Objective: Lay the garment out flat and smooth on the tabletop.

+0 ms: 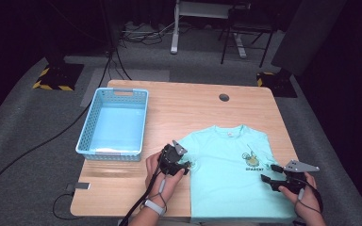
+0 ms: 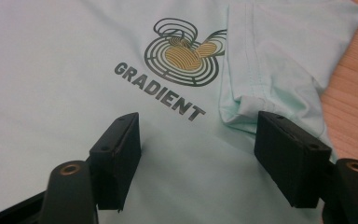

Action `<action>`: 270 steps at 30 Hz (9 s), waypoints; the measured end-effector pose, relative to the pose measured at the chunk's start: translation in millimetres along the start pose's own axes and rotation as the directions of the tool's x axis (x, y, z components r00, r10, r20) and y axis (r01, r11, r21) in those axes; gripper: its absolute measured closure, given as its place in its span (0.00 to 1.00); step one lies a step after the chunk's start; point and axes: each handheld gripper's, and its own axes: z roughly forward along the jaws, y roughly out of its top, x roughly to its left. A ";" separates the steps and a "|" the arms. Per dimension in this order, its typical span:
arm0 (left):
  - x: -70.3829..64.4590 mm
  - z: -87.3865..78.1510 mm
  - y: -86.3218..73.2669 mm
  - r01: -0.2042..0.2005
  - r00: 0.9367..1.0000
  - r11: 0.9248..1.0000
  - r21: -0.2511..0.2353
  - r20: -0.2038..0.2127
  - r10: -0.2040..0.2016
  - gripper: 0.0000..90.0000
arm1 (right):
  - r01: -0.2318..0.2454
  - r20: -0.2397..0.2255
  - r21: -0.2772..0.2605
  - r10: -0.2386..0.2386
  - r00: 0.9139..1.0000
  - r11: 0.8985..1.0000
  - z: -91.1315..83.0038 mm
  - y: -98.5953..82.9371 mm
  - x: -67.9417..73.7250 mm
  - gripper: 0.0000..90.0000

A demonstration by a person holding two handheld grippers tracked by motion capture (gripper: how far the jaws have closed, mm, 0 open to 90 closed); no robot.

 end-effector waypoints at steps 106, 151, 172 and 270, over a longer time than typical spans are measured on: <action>14.0 25.6 33.1 0.008 0.998 0.996 0.092 0.067 -0.014 0.47 | 0.000 -0.004 -0.001 0.000 1.000 1.000 0.2 0.1 -1.1 0.35; 37.2 30.7 12.0 0.100 0.992 0.995 -0.006 -0.074 -0.100 0.46 | 0.046 0.047 0.105 -0.052 0.998 0.993 38.6 83.4 -9.7 0.56; 37.4 32.2 10.1 0.111 0.991 0.993 -0.031 -0.076 -0.113 0.46 | -0.050 0.101 0.121 0.037 0.994 0.991 35.1 88.1 -39.0 0.98; 39.3 86.1 60.5 -0.074 0.990 0.994 -0.087 0.113 0.083 0.26 | 0.010 0.003 0.061 -0.010 1.000 0.998 108.9 98.9 -30.7 0.14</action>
